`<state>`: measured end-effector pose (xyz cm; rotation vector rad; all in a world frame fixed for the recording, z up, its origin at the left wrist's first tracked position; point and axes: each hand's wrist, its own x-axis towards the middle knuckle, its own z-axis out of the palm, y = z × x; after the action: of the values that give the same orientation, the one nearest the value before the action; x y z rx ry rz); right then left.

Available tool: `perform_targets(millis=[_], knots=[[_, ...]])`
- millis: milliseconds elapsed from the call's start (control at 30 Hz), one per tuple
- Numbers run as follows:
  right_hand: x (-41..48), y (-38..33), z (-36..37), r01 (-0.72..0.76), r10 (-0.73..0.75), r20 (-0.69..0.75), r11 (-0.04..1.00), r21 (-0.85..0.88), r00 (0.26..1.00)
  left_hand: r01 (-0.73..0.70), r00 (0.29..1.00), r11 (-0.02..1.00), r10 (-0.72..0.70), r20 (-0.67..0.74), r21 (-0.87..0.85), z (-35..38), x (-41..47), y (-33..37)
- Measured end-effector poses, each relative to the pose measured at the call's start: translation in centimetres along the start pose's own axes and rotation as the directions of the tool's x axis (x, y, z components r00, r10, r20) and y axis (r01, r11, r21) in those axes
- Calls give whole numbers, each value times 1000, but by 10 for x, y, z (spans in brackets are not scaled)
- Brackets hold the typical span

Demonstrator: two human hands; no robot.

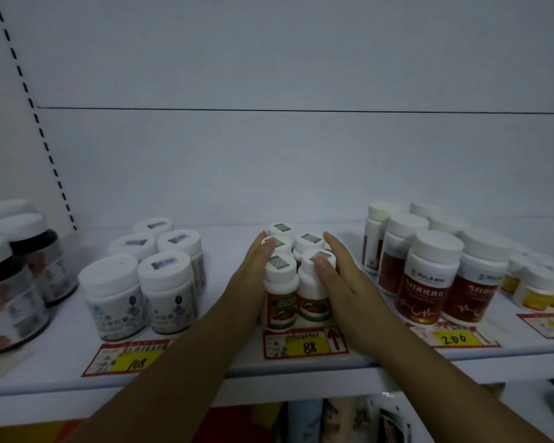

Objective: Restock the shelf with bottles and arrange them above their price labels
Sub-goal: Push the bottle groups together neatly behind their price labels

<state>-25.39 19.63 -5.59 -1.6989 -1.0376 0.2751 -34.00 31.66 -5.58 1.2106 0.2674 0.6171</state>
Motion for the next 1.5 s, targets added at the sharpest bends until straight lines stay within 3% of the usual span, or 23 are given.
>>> perform_targets(millis=[233, 400, 567, 800, 1000, 1100, 1200, 1267, 1333, 1433, 1500], knots=[[-3, 2, -2, 4, -4, 5, 1000, -15, 1000, 48, 999, 998, -48, -17, 37, 0, -3, 0], [0, 5, -5, -27, 27, 12, 997, 70, 1000, 97, 994, 992, -94, -53, 78, -7, -2, 1], [11, -4, -5, -86, 69, 121, 986, 141, 990, -21, 999, 981, 15, 34, 194, -4, -9, 2], [20, -7, -7, -84, 63, 134, 984, 159, 989, -22, 998, 974, 9, 59, 224, -7, -9, 1], [14, -8, -10, -60, 49, 139, 995, 78, 989, -35, 993, 979, 11, 118, 201, -6, -9, 0], [11, -18, -16, -35, 35, 125, 999, 0, 992, -6, 997, 982, -10, 78, 190, -8, -9, -3], [21, -45, -26, 73, -71, 23, 990, -117, 997, 15, 999, 974, -22, 28, 228, -7, -9, -1], [42, -64, -27, 103, -89, 70, 967, -233, 994, 33, 999, 963, -37, 10, 268, -5, -11, 0], [72, -76, -19, 100, -24, 185, 905, -413, 983, 45, 998, 956, -53, 19, 291, -5, -11, 1], [109, -76, -1, 96, 151, 298, 733, -674, 942, 34, 998, 953, -46, 33, 301, -5, -11, 2], [118, -72, 4, 89, 236, 325, 670, -737, 916, 29, 999, 956, -41, 34, 293, -4, -11, 2]])
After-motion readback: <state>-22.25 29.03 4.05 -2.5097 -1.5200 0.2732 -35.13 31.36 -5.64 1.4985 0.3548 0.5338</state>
